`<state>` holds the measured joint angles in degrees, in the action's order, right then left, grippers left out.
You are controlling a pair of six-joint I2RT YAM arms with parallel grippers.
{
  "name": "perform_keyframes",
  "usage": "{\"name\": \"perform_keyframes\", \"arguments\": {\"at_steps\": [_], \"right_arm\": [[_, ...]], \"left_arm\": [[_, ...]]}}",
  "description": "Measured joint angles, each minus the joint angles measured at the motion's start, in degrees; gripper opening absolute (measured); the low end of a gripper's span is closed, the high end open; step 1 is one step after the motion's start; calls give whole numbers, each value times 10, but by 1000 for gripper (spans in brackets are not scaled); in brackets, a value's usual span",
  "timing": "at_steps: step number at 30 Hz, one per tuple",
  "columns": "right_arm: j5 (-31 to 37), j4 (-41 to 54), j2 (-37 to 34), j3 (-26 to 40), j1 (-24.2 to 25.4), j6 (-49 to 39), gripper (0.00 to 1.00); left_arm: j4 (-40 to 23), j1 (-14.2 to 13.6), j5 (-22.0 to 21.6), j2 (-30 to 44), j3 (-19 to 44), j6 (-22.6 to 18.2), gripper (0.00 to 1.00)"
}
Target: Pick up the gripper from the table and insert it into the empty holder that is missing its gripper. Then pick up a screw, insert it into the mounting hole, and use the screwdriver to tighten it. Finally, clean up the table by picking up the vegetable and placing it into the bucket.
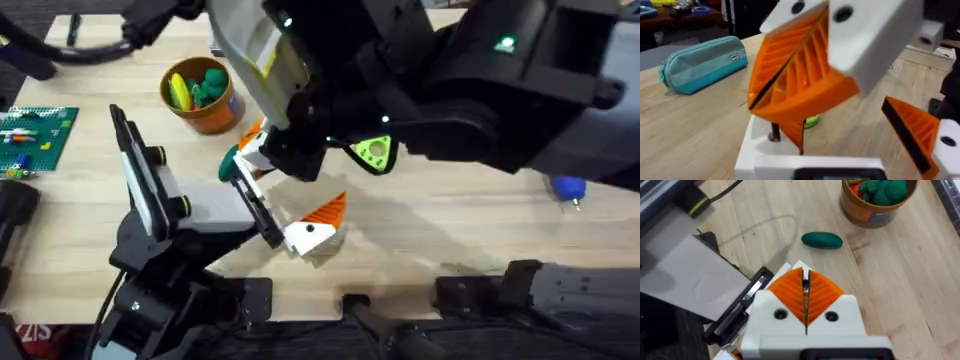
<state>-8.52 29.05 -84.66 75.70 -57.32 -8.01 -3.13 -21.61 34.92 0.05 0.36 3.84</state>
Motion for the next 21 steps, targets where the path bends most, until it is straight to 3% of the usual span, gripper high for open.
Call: {"name": "perform_keyframes", "arguments": {"at_steps": [21], "right_arm": [[13,14,-5,0,-6,-5,11]], "left_arm": [[0,0,0,0,0,6,986]]}}
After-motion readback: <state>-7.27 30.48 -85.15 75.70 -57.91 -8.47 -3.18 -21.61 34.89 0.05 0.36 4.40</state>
